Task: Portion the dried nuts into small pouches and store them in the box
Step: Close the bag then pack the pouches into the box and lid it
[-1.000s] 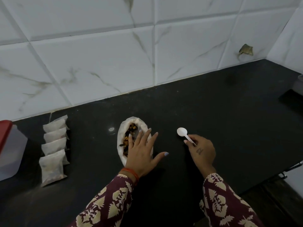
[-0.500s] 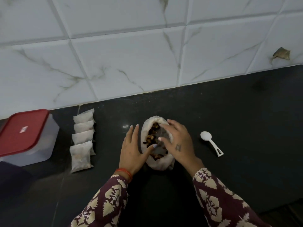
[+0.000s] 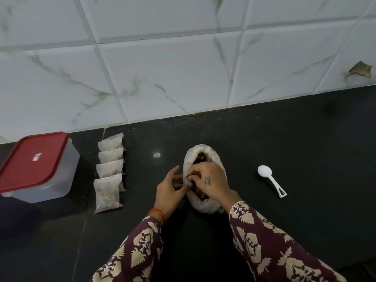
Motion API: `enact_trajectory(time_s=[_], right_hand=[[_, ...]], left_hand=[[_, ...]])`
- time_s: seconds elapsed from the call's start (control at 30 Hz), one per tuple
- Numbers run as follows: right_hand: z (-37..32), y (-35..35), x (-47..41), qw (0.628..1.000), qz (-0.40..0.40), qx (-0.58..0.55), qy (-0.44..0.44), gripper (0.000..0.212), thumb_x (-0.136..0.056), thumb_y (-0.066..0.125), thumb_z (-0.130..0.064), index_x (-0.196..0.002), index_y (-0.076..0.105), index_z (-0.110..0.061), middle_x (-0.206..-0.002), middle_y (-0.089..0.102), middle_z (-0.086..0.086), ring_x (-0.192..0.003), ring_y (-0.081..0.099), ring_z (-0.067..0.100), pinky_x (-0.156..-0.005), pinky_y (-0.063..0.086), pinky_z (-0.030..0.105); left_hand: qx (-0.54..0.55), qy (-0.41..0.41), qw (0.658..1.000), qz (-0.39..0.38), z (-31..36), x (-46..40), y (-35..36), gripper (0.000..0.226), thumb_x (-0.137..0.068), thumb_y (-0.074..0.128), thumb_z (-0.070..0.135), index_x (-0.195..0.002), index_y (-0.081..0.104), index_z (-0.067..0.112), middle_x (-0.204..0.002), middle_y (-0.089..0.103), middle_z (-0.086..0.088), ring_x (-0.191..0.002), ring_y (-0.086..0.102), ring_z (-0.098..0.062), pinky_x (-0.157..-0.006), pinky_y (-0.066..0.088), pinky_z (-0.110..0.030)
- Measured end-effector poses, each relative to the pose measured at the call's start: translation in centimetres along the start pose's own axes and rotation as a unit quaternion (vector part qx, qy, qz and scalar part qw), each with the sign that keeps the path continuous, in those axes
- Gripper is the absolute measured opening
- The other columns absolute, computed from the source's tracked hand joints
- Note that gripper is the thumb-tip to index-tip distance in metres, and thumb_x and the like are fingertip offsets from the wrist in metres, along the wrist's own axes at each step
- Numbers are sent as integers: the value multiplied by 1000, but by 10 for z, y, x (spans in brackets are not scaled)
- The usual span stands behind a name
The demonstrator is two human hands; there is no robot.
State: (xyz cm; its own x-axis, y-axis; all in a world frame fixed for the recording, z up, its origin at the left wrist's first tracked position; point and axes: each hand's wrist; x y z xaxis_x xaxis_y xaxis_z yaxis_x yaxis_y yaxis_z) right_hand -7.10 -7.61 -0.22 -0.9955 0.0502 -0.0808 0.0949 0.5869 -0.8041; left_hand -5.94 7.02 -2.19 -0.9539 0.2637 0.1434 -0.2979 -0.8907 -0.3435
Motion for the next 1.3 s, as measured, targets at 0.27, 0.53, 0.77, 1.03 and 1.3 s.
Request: enact_trajectory(time_s=[0.27, 0.53, 0.77, 1.03, 1.3], right_hand=[[13, -13, 5, 994, 72, 74, 36, 18, -89, 57, -19, -105, 63, -23, -94, 67, -6, -84, 64, 11, -70, 51, 26], [34, -35, 10, 965, 9, 49, 257, 35, -92, 54, -24, -126, 58, -16, -118, 61, 7, -107, 59, 24, -83, 48, 32], [27, -34, 10, 973, 85, 34, 214, 13, -85, 62, -13, -97, 63, -17, -92, 63, -2, -78, 54, 12, -62, 37, 23], [46, -43, -5, 934, 12, -179, 308, 43, -89, 58, -34, -127, 56, -12, -126, 57, 6, -115, 56, 24, -93, 49, 36], [46, -34, -10, 935, 140, -193, 262, 18, -75, 71, -7, -88, 66, -20, -85, 64, -8, -86, 62, 12, -67, 47, 21]], left_hand=[[129, -106, 986, 8, 3, -9, 1, 56, -85, 67, 8, -136, 45, 9, -110, 63, -2, -97, 65, -17, -87, 55, -37], [159, -165, 973, -32, 16, -13, -2, 30, -89, 61, 4, -119, 59, 5, -103, 67, -8, -90, 66, -16, -70, 55, -25], [-94, -40, 992, 70, 19, -21, 6, 26, -80, 68, 11, -106, 65, 9, -100, 62, -2, -90, 61, -14, -79, 53, -26], [-7, -161, 986, -36, 23, -37, -3, 71, -69, 62, 55, -124, 51, 11, -119, 58, -8, -100, 62, -23, -86, 55, -41], [-226, 68, 967, 97, 28, -38, -3, 15, -80, 67, 22, -90, 59, 16, -88, 57, 3, -80, 55, -12, -69, 46, -23]])
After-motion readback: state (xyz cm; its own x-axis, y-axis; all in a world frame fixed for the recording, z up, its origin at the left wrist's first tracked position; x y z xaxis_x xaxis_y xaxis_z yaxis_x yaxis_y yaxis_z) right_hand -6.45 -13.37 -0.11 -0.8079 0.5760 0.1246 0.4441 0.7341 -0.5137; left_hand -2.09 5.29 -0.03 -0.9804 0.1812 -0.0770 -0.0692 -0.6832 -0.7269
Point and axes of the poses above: each hand's wrist, its own x-axis away from the middle knuckle, its own y-axis out of the palm, z = x × y
